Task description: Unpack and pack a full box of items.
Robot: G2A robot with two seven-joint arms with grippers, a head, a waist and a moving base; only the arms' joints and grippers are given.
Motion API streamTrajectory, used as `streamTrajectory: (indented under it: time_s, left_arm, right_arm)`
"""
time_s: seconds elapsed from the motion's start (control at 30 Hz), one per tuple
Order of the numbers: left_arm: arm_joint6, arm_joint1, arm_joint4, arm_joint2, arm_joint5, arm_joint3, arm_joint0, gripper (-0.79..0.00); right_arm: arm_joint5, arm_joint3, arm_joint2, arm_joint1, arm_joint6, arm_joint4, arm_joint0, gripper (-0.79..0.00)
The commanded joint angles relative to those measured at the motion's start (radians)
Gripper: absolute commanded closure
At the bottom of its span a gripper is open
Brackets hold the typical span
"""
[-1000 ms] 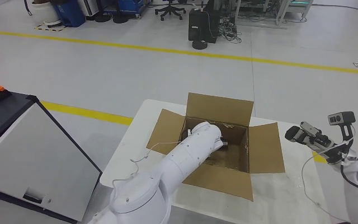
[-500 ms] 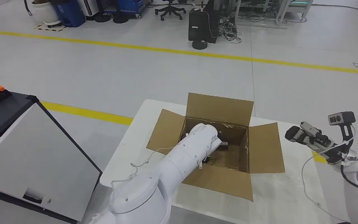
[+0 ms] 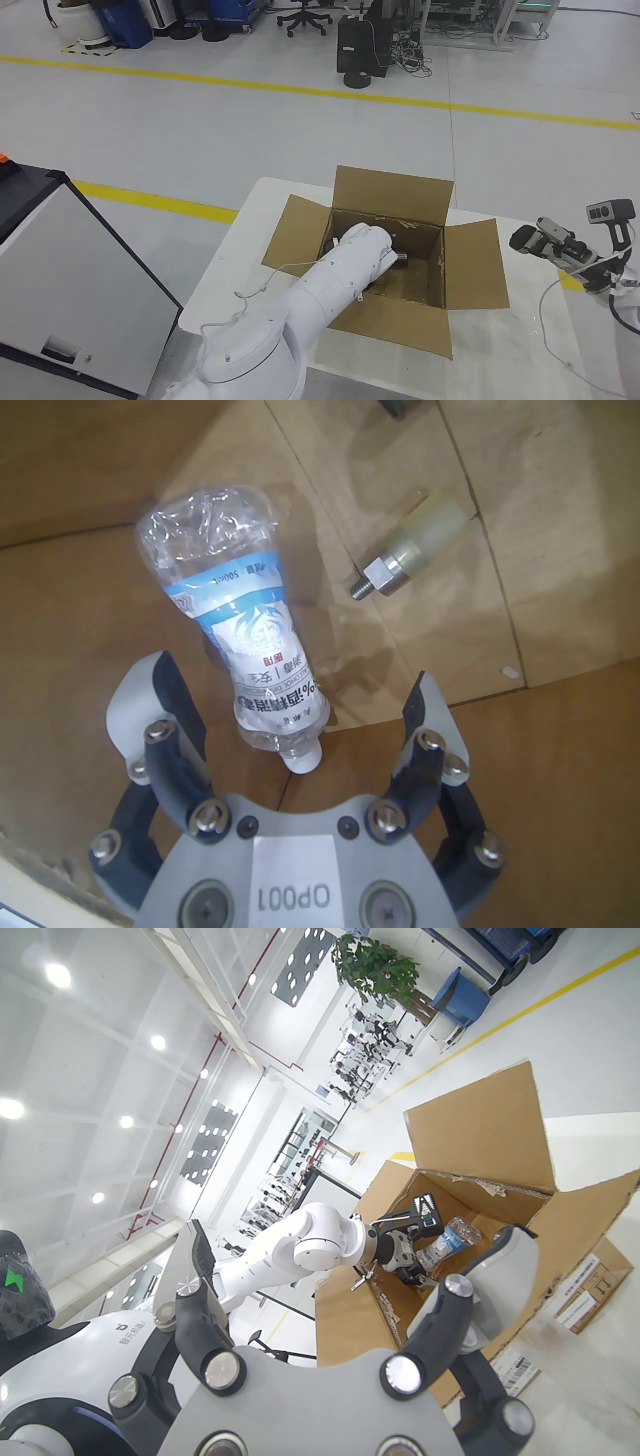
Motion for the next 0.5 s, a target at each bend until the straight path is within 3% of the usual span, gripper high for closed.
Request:
streamTrajectory:
  time_s: [0.0,0.47]
  left_arm:
    - [0.000,0.000,0.000,0.000,0.000,0.000,0.000,-0.785]
    - [0.001,0.004,0.003,0.002,-0.023,-0.003,0.013,-0.785]
  right_arm:
    - [0.000,0.000,0.000,0.000,0.000,0.000,0.000,-0.785]
    - [0.000,0.000,0.000,0.000,0.000,0.000,0.000,-0.785]
